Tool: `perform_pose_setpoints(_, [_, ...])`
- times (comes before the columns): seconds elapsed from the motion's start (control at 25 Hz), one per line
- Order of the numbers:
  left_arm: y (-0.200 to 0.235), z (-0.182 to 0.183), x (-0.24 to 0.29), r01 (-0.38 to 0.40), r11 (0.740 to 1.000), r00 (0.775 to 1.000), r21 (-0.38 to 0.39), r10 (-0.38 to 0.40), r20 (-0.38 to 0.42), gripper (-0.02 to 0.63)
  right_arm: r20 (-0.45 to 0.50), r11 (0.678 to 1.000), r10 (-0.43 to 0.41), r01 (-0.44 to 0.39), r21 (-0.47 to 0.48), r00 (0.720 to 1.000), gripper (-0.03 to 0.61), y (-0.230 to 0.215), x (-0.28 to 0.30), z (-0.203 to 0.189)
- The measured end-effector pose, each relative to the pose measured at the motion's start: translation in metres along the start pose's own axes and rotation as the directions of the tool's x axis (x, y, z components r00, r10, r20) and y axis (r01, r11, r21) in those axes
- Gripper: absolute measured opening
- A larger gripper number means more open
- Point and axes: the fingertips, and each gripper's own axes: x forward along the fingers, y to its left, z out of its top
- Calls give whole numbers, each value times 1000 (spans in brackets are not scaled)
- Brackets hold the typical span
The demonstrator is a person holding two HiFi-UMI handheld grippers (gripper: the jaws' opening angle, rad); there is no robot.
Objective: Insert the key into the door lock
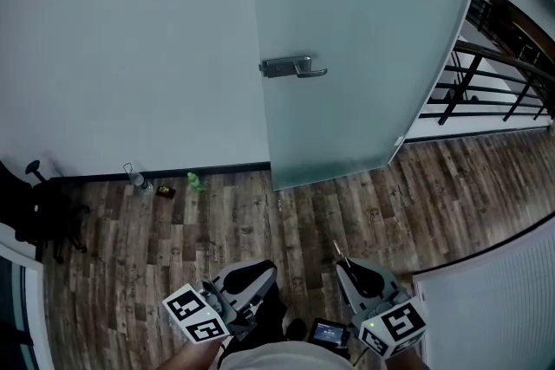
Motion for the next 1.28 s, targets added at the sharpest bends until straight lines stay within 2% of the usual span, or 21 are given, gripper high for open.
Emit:
perform_pose_setpoints(0.52, [106,63,48,56,998,998,-24,-57,-34,41,-19,999,-41,41,-6,999,26,-51,121,48])
perform_pose_setpoints(0.76, [135,79,60,65,997,997,-30,-66,-38,41,-26,999,-45,44,-14,999,26,-63,152,64])
perform_pose_setpoints(1.0, [159,90,79,36,999,998,-35,-38,-44,41,-29,1000,-23,23,-21,999,27,-87,180,77])
perform_pose_setpoints(1.28, [197,106,122,-35,999,999,-24,34,-25,41,-55,998,51,-52,-24,997,26,-135,222,83])
